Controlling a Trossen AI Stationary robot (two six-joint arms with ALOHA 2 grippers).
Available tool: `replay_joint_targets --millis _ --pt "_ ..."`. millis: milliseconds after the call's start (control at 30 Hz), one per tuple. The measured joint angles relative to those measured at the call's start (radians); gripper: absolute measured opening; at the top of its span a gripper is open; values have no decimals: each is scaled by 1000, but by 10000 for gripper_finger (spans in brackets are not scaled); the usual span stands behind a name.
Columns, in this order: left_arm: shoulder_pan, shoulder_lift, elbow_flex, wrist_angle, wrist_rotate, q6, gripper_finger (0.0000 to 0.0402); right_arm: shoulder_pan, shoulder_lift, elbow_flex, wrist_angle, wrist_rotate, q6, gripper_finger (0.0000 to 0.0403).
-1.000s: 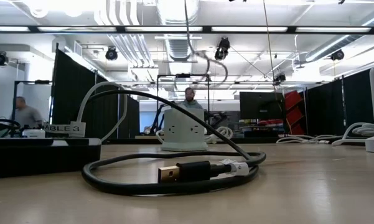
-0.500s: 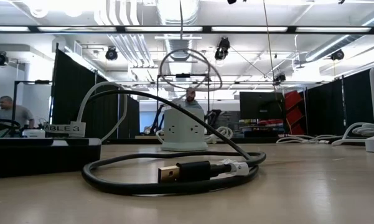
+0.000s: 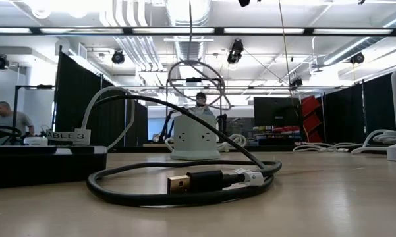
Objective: Insert USB
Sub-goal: Insert the purple charger cable into the light green outlet extension
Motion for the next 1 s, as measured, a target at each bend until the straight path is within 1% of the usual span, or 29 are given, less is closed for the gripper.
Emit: replay_joint_targets --millis 233,433,600,700,833,1000 --pt "0 0 0 -14 0 -7 0 0 9 0 -11 0 72 78" --pt "0 1 0 -18 -1 -7 0 0 28 0 -35 -1 76 16" --pt "1 1 0 -23 -1 3 0 0 29 0 -31 0 77 17" --pt "0 0 0 -30 0 5 8 0 29 0 -11 1 80 17" --pt "0 -8 0 -71 25 5 34 -2 28 0 3 1 72 17" --pt "0 -39 0 -167 26 5 74 -3 28 0 25 0 28 17"
